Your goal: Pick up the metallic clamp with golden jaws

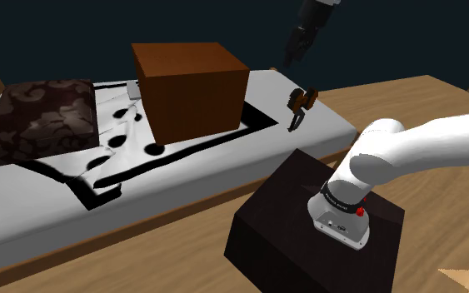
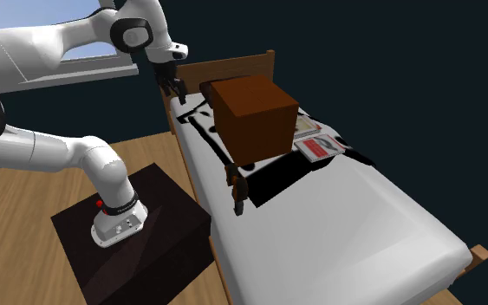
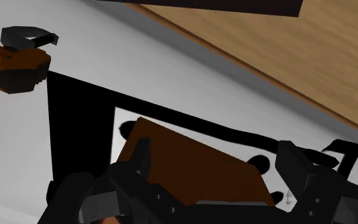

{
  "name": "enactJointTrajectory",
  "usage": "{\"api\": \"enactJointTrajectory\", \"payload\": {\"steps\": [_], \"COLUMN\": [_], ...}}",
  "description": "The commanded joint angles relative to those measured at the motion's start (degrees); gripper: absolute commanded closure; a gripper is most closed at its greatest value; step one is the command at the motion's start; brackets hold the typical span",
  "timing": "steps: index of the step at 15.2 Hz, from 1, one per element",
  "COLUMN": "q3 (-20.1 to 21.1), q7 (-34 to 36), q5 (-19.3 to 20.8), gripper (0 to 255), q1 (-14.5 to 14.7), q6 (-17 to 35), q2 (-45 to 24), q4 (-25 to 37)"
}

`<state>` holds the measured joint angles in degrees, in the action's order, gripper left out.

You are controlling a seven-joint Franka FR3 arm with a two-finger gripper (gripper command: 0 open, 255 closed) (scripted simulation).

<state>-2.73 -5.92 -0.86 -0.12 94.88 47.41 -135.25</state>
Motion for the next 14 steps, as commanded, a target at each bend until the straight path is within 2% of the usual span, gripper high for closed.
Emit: {"api": "enactJointTrajectory", "payload": {"steps": [1,14], "q3": [0.0,-8.7], "q7": [0.0,-10.9], "q5": [0.0,13.6], "gripper": [0,0], "q1": [0.0,-5.9], "q6": [0.0,12.4], "q2": [0.0,-10.9], "q4": [0.0,-6.5]}}
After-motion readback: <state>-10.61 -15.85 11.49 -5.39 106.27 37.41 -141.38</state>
